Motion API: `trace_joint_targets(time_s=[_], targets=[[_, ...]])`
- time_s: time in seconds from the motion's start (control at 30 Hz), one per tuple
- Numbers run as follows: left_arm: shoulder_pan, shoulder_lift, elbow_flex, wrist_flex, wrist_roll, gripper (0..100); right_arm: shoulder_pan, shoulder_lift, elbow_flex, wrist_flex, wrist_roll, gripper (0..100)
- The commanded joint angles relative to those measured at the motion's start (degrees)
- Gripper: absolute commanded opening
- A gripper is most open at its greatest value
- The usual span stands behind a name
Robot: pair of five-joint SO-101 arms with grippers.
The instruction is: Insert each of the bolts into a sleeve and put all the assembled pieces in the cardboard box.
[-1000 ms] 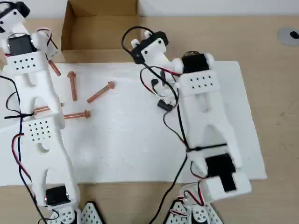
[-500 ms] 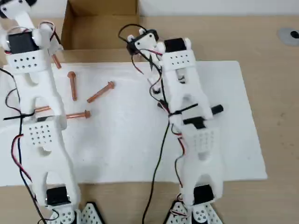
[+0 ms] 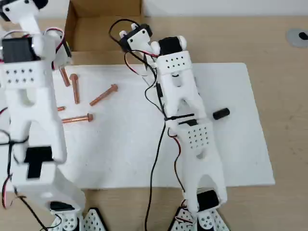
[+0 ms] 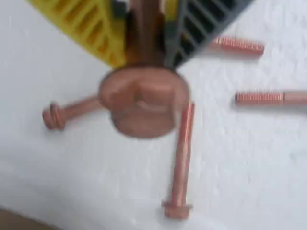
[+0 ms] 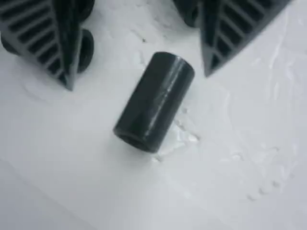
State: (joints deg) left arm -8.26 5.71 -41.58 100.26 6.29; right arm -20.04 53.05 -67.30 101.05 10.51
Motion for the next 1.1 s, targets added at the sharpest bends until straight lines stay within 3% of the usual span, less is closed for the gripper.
trace_joint_targets(time_s=[0.0,0.27,0.53,0.73,1.07], targets=[[0.8,-11.3,8.5,-1.7,1.5,1,-0.5,-0.7,-0.3,1.4,-1.8,21.2],[0.4,-38.1,50.5,-24.6,1.1,1,-0.6,-0.7,-0.3,1.4,-3.6,21.2],[0.4,-51.6,76.5,-39.1,0.3,1,-0.6,-0.8,3.3,1.5,-5.7,18.5],[0.5,-56.8,86.8,-47.8,0.3,1,-0.7,-0.7,5.4,1.4,-7.5,18.6],[0.7,-59.8,90.2,-48.0,0.3,1,-0.7,2.4,6.2,1.3,-7.6,18.6]])
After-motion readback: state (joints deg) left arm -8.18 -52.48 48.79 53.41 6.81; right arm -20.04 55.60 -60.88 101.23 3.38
